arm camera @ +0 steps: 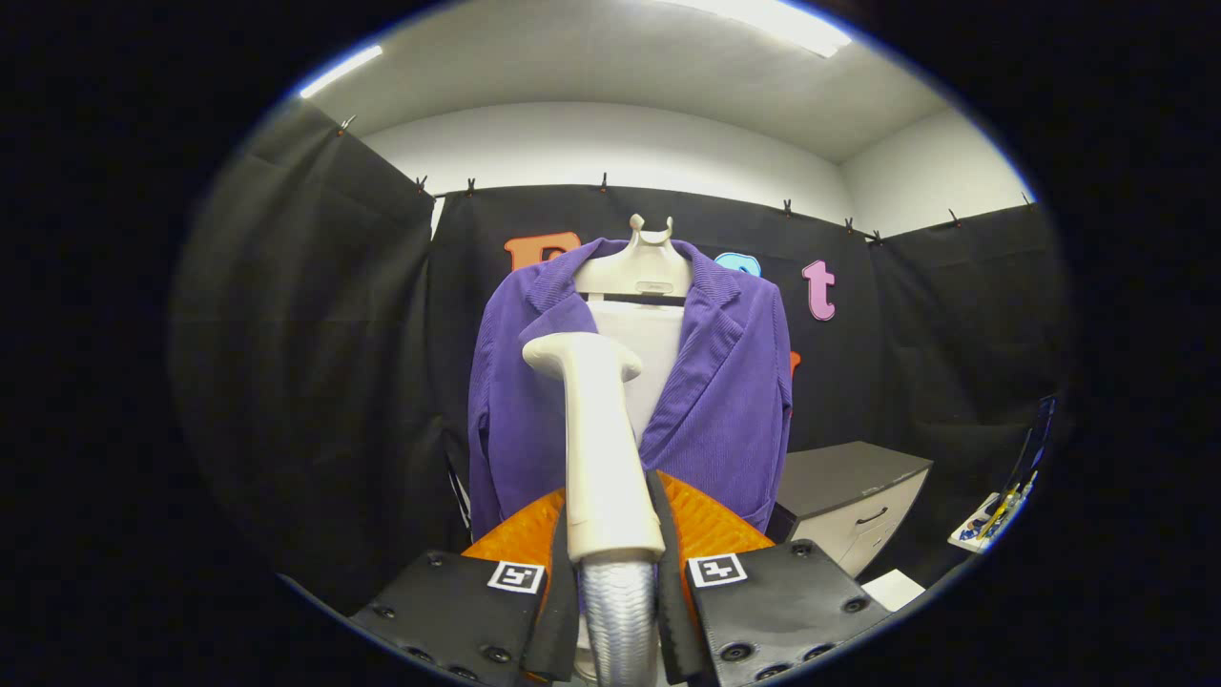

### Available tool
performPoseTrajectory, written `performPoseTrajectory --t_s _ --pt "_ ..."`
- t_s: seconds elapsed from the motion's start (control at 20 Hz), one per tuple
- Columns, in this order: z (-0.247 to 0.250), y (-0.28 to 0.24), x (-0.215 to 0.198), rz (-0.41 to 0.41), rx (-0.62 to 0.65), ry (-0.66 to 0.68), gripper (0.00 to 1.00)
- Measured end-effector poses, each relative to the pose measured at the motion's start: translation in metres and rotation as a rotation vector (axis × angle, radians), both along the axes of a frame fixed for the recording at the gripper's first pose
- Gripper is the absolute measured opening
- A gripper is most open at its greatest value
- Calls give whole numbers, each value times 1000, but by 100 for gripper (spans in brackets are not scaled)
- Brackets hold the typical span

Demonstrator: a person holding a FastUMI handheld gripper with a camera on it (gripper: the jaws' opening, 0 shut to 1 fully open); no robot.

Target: Iron the clothes twice with a garment steamer, once on the left side and once on the right side.

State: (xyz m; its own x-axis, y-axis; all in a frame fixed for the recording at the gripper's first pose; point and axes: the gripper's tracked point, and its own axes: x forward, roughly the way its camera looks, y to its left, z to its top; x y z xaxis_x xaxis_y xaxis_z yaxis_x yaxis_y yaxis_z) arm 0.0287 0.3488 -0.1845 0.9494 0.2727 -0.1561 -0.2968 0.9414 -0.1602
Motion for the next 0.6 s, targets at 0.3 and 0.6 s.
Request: performPoseTrajectory --t_s 0.3,0.6 --pt "-46 11 -1 18 -48 61 42" --pt "-77 6 -4 19 -92 89 42"
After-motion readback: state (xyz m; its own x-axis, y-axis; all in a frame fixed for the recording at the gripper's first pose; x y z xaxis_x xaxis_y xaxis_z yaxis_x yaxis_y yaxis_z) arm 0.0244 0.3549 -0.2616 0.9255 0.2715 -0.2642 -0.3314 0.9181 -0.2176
